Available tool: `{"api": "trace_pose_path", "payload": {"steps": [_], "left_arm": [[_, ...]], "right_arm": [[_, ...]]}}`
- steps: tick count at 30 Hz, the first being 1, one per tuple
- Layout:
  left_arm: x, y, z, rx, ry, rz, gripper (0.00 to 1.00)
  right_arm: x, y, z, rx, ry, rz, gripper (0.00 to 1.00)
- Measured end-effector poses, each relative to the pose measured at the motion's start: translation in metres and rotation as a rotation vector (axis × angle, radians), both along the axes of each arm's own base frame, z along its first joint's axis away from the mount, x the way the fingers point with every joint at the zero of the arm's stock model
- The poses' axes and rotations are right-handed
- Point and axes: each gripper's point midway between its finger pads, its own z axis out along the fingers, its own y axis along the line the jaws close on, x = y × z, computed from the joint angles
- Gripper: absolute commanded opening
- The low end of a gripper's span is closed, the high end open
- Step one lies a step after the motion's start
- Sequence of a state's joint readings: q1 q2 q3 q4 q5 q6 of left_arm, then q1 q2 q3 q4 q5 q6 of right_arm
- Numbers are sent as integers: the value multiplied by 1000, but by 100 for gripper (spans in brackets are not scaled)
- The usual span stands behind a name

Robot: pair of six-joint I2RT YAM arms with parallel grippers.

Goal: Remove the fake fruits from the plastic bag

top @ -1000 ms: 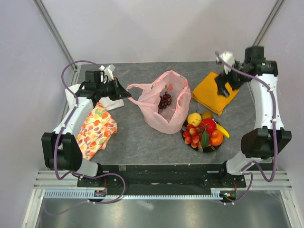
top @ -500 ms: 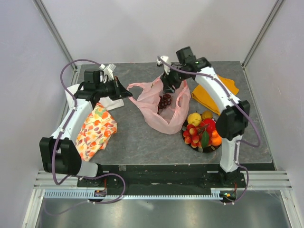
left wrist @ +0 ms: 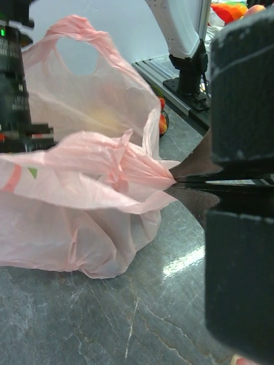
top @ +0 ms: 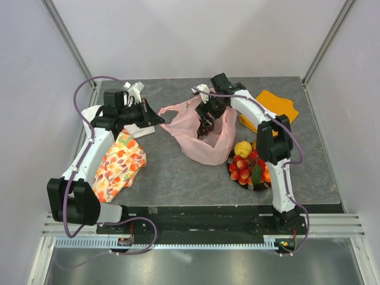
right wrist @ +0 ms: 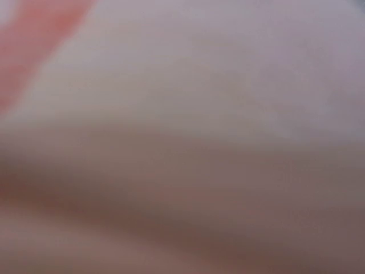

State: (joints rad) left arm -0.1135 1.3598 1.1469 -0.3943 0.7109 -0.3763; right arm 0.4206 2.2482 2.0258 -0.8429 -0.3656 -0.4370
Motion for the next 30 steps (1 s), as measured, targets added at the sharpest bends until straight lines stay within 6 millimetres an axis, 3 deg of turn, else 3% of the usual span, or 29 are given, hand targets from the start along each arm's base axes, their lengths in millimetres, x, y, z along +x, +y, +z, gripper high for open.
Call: {"api": "trace_pose_path", "payload": {"steps": [3, 6, 7, 9, 15, 18, 22, 27, 30], "left_arm": [[0, 0, 0, 1, 1, 0, 2], [0, 0, -1, 2, -1, -2, 1], [0, 0, -1, 3, -2, -2, 2], [0, 0, -1, 5, -4, -3, 2], [1, 0, -2, 7, -3, -3, 2], [2, 1, -4, 8, 4, -1, 2], [6, 1, -9, 0, 28, 10, 2], [16, 1, -14, -13, 65, 32, 2], [27, 5, -6, -31, 59, 60, 2]], "right_arm": [[2, 0, -28, -44, 26, -8, 81], [0, -1, -47, -75, 50, -7, 60], [0, 0, -48, -81, 48, -6, 46], [2, 0, -48, -91, 36, -8, 29], [4, 3, -34, -71, 13, -12, 16], [1, 5, -5, -33, -15, -16, 13], [-12, 7, 75, 54, -112, -4, 11], [-49, -1, 178, 164, -244, 34, 12], [-70, -6, 209, 189, -282, 60, 12]]}}
